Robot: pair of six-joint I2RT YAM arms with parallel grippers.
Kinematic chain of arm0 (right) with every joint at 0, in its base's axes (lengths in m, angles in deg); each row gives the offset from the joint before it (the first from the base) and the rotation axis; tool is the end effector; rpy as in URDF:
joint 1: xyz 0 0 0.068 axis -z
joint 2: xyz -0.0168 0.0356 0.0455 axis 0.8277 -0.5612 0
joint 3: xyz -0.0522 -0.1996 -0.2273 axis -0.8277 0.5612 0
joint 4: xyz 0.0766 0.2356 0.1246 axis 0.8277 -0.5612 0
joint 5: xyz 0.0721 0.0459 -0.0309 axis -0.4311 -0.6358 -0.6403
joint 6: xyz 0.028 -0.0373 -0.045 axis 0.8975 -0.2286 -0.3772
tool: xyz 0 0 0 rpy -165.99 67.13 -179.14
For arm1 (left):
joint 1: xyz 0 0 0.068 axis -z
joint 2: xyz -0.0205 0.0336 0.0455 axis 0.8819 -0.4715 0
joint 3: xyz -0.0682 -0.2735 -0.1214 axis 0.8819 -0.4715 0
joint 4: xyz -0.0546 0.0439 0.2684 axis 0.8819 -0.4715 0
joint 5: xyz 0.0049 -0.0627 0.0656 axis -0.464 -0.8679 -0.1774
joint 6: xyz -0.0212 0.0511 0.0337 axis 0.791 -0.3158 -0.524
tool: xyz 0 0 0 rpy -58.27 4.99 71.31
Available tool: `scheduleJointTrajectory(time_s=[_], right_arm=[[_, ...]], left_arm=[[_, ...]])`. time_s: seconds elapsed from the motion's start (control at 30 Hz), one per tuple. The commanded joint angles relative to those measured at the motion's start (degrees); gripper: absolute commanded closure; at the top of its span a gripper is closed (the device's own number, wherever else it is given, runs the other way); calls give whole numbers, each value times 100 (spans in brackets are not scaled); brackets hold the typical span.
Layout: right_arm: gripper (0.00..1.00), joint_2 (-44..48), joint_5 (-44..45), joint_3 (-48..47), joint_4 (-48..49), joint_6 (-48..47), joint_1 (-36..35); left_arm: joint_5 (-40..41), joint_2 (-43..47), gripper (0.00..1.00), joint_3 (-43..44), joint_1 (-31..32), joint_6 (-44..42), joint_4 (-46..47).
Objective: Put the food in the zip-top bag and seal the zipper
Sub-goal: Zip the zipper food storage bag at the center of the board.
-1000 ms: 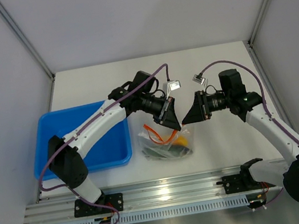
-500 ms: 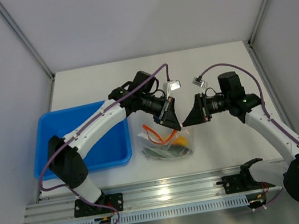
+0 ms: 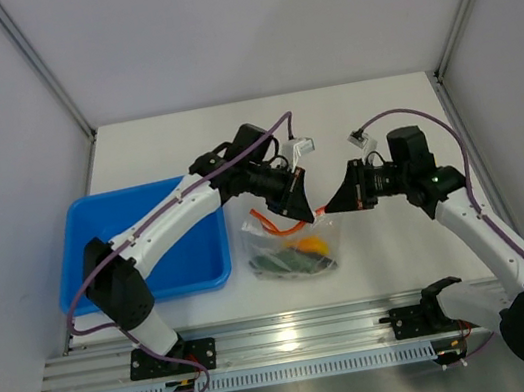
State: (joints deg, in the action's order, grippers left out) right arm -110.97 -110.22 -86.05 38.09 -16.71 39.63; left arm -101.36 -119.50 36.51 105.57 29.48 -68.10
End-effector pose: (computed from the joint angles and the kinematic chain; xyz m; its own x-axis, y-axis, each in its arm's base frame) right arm 0.2110 0.1016 0.3249 -0.8370 0.0279 -0.5465 -0.4679 0.4814 0.7412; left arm 0.2555 -0.2923 0.3453 -0.7133 0.4801 -0.5107 0.6857 0.3271 -0.6502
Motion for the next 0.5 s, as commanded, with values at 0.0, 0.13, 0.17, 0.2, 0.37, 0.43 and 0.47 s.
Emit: scheduleJointTrajectory(time_s=[0.0, 0.13, 0.17, 0.2, 0.37, 0.43, 0.47], right_arm=[[100, 78, 1094, -255, -349, -61, 190], [100, 43, 1280, -386, -604, -140, 269], [100, 52, 1306, -404, -613, -149, 269], [100, 52, 1306, -421, -630, -158, 278], [100, 70, 1324, -500, -648, -175, 287], [100, 61, 1350, -527, -674, -193, 296], [100, 70, 1376, -544, -683, -193, 304]], left_arm=[[757, 510, 99, 275, -11, 18, -278], [1398, 792, 100, 381, -11, -34, -375], [1548, 870, 99, 381, -2, -43, -384], [1793, 1019, 99, 372, -11, -52, -384], [2331, 1363, 99, 346, -11, -166, -480], [2437, 1477, 99, 337, -11, -193, -533], [2463, 1504, 99, 320, -11, -201, -594]])
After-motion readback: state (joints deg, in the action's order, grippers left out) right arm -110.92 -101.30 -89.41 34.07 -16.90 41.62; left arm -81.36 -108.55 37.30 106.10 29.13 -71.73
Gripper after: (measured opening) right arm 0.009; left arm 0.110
